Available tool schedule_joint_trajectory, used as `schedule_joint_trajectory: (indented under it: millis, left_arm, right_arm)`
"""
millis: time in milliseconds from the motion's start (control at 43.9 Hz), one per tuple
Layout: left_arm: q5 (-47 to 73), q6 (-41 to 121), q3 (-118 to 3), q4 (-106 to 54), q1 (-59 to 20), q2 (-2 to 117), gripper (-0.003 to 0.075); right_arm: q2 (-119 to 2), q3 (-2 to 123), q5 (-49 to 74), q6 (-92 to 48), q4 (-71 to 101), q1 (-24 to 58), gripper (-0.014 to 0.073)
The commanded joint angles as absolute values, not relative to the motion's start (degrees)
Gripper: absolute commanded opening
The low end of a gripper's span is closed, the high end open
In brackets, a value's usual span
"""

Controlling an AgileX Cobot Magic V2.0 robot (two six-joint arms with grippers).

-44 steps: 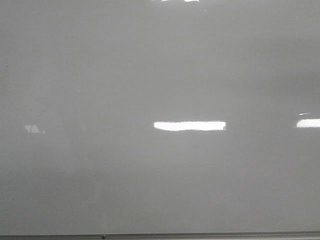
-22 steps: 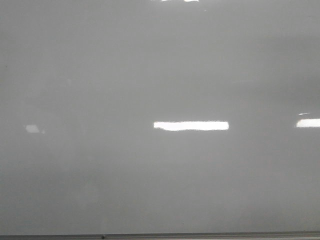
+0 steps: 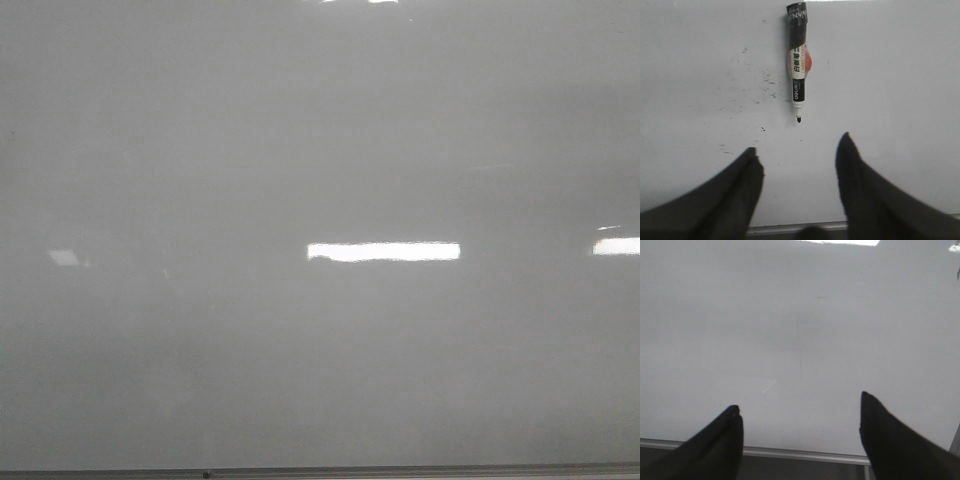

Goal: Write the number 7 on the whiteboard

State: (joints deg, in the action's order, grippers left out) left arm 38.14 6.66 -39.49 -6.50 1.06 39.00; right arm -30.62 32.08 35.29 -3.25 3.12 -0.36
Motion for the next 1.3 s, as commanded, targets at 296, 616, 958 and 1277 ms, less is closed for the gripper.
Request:
schedule_joint_trajectory:
  millis: [296,616,958,1277]
  left_arm:
    - [19.25,6.67,-41.23,-9.84,1.29,55.01,0.0563]
    - [14.39,6.67,-45.19,-11.29,1.29,68.35,0.0563]
    - [11.9,6.78,-49.29,-11.05,-0.83,77.81,0.0562]
    - [7.97,6.86,-49.59,-10.7,-1.65,81.76,0.0468]
  right_arm:
    - [-31.41,33.54,31.0,-3.93,3.21,-0.78,0.0592]
    - [-31.42,33.54,30.94,-3.93,3.21,-0.78,0.0592]
    - [-31.42,33.54,30.94,-3.93,3.21,-0.78,0.0592]
    - [-31.42,33.54,31.02,-3.93,3.16,-0.78,0.0592]
